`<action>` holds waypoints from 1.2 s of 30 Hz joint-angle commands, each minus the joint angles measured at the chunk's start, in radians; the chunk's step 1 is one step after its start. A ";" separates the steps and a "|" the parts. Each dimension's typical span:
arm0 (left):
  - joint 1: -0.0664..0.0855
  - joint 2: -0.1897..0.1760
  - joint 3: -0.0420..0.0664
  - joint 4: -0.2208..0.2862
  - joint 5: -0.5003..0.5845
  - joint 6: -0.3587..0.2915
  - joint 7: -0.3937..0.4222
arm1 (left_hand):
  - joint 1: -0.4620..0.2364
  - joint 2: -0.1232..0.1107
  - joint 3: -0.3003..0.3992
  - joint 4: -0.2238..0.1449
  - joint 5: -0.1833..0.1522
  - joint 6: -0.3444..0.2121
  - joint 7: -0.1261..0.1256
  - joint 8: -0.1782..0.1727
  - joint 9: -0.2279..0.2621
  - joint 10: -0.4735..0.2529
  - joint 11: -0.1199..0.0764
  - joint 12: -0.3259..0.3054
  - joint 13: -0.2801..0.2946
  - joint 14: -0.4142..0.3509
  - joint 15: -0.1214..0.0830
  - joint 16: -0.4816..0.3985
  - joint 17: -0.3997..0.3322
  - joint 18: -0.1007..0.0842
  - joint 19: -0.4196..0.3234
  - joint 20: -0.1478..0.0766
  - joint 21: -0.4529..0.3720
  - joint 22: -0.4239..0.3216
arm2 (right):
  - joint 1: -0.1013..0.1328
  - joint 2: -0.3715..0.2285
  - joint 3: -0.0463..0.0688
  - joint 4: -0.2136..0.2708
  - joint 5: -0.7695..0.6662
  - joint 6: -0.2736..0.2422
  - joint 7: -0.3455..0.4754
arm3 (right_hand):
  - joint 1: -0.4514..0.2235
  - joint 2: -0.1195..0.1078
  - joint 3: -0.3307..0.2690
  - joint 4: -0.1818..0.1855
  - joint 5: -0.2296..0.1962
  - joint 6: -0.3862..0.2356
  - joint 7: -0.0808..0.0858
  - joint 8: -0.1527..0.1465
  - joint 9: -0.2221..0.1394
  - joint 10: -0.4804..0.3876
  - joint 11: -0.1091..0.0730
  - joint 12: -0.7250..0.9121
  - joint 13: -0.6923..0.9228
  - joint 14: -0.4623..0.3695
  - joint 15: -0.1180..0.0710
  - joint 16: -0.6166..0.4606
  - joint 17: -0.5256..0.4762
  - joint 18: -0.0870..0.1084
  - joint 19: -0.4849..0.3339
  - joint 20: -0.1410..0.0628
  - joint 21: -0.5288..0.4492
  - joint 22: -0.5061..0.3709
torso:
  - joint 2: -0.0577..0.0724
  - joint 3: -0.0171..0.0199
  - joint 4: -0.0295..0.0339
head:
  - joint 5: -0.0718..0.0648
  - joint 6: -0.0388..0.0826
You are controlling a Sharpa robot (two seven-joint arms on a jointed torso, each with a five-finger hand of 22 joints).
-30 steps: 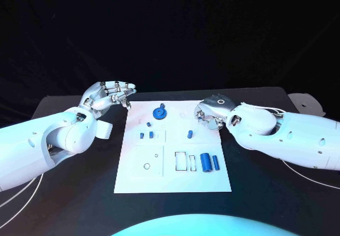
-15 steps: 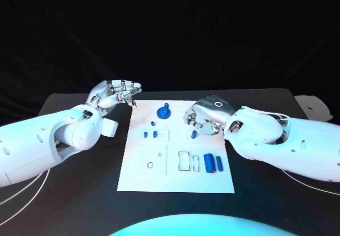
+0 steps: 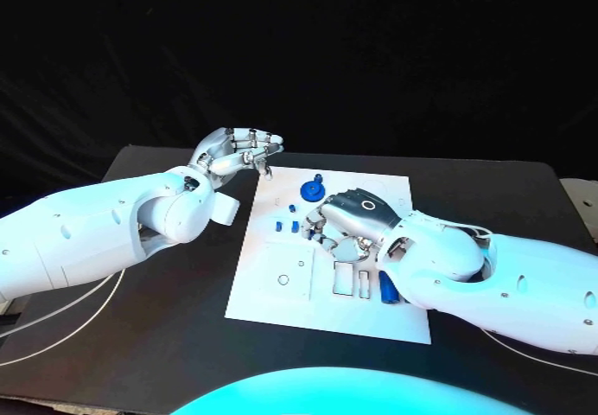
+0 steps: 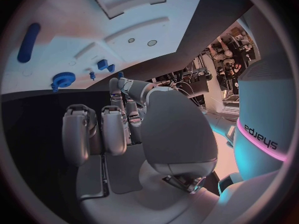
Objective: Assemble the parts on the task board
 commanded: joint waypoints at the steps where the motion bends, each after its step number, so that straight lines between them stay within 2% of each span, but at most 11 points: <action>1: 0.001 0.006 0.001 0.000 0.007 0.005 0.002 | 0.007 -0.001 -0.003 -0.004 0.006 -0.005 0.004 -0.003 -0.001 -0.008 -0.002 0.004 -0.002 -0.005 0.001 -0.006 -0.001 0.006 0.003 0.003 -0.007 -0.002 | -0.019 0.021 -0.003 -0.016 0.008 -0.010 0.031 | -0.006 0.001 0.006 0.001 0.005 -0.002 0.005 0.001 0.000 0.034 -0.037 -0.007 0.000 0.044 -0.002 0.001 0.000 -0.008 0.031 0.000 0.002 0.191 | 0.001 -0.0010 0.0003 | 0.021 -0.008; 4: 0.001 0.010 0.001 -0.001 0.007 0.006 0.001 | 0.007 0.000 -0.003 -0.004 0.006 -0.005 0.004 -0.003 -0.001 -0.008 -0.002 0.005 -0.002 -0.005 0.001 -0.006 -0.001 0.006 0.002 0.003 -0.007 -0.002 | -0.040 0.044 -0.007 -0.036 0.009 -0.012 0.035 | -0.006 0.001 0.007 0.000 0.005 -0.002 0.006 0.000 0.000 0.034 -0.036 -0.007 0.000 0.044 -0.002 0.001 -0.001 -0.008 0.031 0.000 0.001 0.191 | 0.001 -0.0011 -0.0020 | 0.029 -0.014; 7: 0.001 0.013 0.001 -0.001 0.007 0.007 0.001 | 0.007 0.000 -0.003 -0.004 0.006 -0.005 0.004 -0.003 -0.001 -0.009 -0.002 0.005 -0.002 -0.005 0.001 -0.006 -0.001 0.006 0.002 0.003 -0.007 -0.002 | -0.057 0.059 -0.010 -0.054 0.008 -0.018 0.039 | -0.007 0.001 0.007 -0.001 0.006 -0.003 0.006 0.000 0.000 0.033 -0.036 -0.008 0.000 0.044 -0.002 0.002 0.000 -0.009 0.031 0.001 0.003 0.192 | 0.001 -0.0005 -0.0012 | 0.035 -0.018; 16: 0.001 0.020 0.001 -0.003 0.007 0.012 -0.002 | 0.006 0.001 -0.003 -0.003 0.006 -0.003 0.004 -0.002 0.000 -0.009 -0.002 0.005 -0.002 -0.006 0.001 -0.006 -0.001 0.006 0.002 0.003 -0.008 -0.002 | -0.088 0.088 -0.015 -0.092 0.006 -0.018 0.048 | -0.011 -0.001 0.006 -0.002 0.006 -0.004 0.007 -0.001 0.000 0.033 -0.035 -0.011 0.001 0.045 -0.001 0.004 0.002 -0.009 0.032 0.001 0.005 0.193 | 0.001 -0.0007 0.0012 | 0.055 -0.033; 22: 0.001 0.021 0.001 -0.003 0.007 0.014 -0.003 | 0.006 0.001 -0.003 -0.003 0.006 -0.003 0.004 -0.002 0.000 -0.009 -0.002 0.005 -0.002 -0.006 0.001 -0.006 -0.001 0.006 0.002 0.003 -0.008 -0.002 | -0.096 0.091 -0.017 -0.107 0.006 -0.005 0.046 | -0.016 -0.002 0.003 -0.002 0.005 -0.004 0.008 -0.001 0.000 0.033 -0.034 -0.012 0.002 0.044 0.000 0.002 -0.001 -0.009 0.031 0.002 0.003 0.193 | 0.001 -0.0008 -0.0009 | 0.057 -0.033; 36: 0.001 0.020 0.001 -0.005 0.007 0.018 -0.007 | 0.006 0.001 -0.004 -0.003 0.006 -0.003 0.003 -0.001 0.000 -0.010 -0.002 0.006 -0.002 -0.007 0.002 -0.006 -0.001 0.006 0.002 0.004 -0.009 -0.003 | -0.098 0.088 -0.018 -0.117 -0.001 0.000 0.040 | -0.020 -0.003 0.001 -0.002 0.004 -0.004 0.008 -0.001 0.001 0.033 -0.034 -0.014 0.002 0.044 0.000 0.003 0.001 -0.009 0.031 0.002 0.004 0.194 | 0.001 -0.0004 0.0003 | 0.056 -0.033</action>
